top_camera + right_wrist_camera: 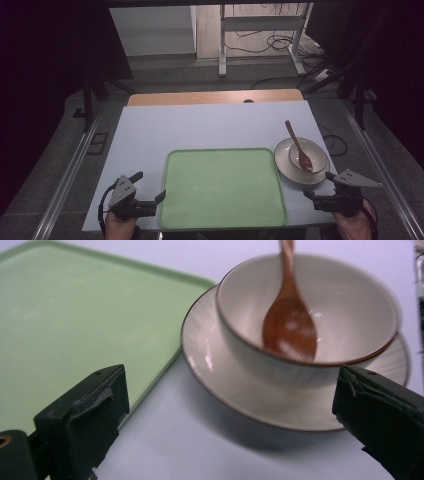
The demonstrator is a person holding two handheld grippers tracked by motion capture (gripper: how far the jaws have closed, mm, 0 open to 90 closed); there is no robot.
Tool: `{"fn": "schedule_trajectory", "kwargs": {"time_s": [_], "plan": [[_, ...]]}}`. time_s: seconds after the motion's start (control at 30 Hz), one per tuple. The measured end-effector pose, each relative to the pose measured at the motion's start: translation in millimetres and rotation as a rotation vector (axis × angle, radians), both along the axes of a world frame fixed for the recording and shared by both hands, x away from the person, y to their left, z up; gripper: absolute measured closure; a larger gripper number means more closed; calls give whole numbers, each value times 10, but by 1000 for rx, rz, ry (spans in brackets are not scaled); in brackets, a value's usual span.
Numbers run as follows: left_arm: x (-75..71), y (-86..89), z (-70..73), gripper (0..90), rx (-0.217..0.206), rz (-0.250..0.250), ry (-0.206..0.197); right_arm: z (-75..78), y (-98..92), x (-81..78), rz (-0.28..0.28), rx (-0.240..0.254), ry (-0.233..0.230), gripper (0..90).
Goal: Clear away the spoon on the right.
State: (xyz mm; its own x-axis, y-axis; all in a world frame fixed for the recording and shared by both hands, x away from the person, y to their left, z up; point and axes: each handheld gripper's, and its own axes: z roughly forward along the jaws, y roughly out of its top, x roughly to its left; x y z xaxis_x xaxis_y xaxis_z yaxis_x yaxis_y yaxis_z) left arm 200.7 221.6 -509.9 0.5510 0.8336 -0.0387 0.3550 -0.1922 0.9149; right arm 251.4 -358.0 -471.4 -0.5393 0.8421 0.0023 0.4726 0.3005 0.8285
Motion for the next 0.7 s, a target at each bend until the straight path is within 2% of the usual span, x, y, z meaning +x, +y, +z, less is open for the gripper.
{"fn": "schedule_trajectory", "kwargs": {"time_s": [0.07,0.13,0.27,0.43,0.7], "plan": [[1,-2,-3,8,1,-1,1,5,-15,4,-2,14,-19,5],[1,0,-2,8,-2,-4,0,-12,-3,8,-4,-17,-11,0],[-4,0,3,8,0,-6,-6,-27,36,16,-4,-36,-13,0],[-2,0,2,9,1,-6,-6,-24,44,20,0,-36,-22,0],[-2,-3,6,9,3,-8,-11,-28,59,24,0,-50,0,0]]}}
